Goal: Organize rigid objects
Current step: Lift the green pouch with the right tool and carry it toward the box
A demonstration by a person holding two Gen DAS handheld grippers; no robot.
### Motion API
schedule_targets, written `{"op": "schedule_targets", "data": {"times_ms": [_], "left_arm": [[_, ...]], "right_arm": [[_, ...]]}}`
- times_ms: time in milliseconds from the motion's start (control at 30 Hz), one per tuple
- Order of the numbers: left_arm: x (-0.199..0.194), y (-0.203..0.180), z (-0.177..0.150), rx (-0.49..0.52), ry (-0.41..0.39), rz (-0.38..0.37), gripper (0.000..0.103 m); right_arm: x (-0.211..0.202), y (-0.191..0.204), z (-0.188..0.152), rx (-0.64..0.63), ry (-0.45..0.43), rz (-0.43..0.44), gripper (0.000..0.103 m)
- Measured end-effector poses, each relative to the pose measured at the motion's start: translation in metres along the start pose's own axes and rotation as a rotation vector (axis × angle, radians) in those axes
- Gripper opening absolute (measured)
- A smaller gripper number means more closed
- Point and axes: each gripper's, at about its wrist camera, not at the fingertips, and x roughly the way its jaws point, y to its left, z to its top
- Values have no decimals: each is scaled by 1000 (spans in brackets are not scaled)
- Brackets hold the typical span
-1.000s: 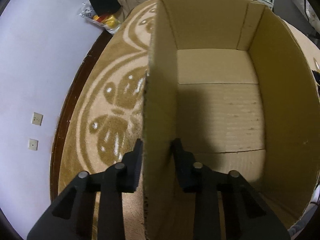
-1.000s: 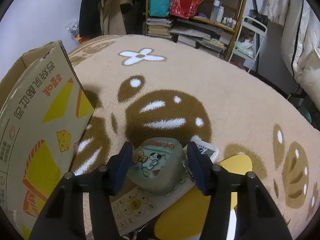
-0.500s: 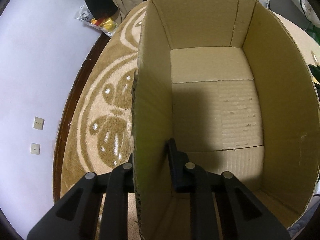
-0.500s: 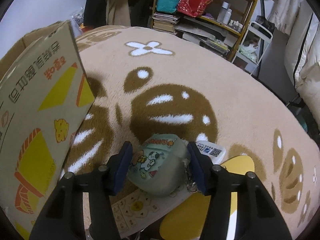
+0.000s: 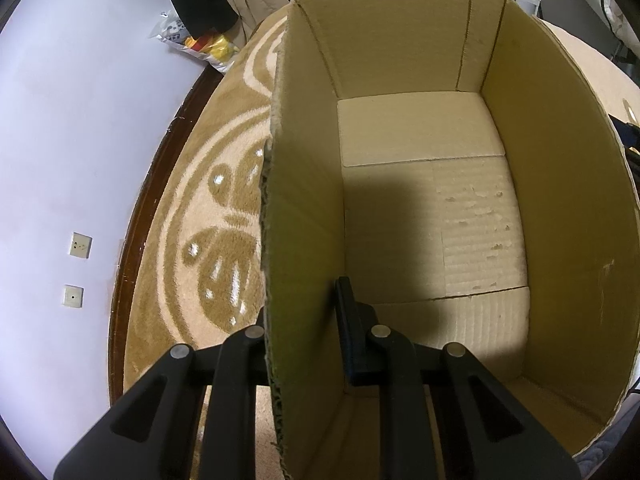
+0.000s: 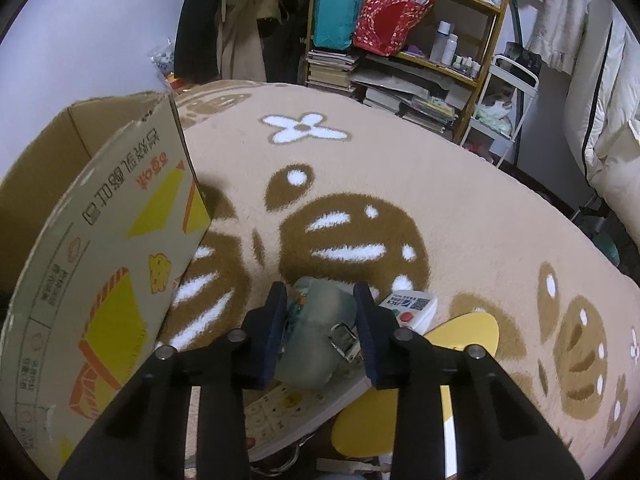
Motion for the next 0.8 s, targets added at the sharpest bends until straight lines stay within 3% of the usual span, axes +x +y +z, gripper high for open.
{"op": "schedule_targets", "data": {"times_ms": [233, 500, 800], "left_arm": [[-1, -2, -1, 5, -4, 6, 18], [-2, -1, -2, 6, -4, 4, 18], [0, 0, -2, 3, -1, 1, 18]], "right_arm": [[0, -11, -1, 62, -2, 43, 34], [9, -46, -6, 268, 25, 163, 34], [16, -42, -9, 264, 40, 188, 35]]}}
